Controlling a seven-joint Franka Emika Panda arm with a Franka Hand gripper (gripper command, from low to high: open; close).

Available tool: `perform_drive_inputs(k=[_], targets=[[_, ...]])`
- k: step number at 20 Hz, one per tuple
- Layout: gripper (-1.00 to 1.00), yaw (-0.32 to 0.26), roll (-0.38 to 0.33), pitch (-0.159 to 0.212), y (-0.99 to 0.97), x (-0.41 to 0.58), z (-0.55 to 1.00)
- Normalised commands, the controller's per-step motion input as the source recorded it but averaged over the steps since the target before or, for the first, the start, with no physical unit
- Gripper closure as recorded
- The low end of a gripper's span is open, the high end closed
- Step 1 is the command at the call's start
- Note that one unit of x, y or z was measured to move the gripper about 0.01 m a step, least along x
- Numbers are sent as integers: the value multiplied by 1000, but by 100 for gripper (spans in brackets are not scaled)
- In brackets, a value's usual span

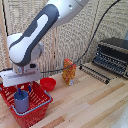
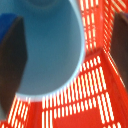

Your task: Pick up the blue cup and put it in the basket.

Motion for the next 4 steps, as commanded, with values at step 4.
perform_drive_inputs(k=[4], targets=[[-100, -125, 0, 55, 0, 285, 893]])
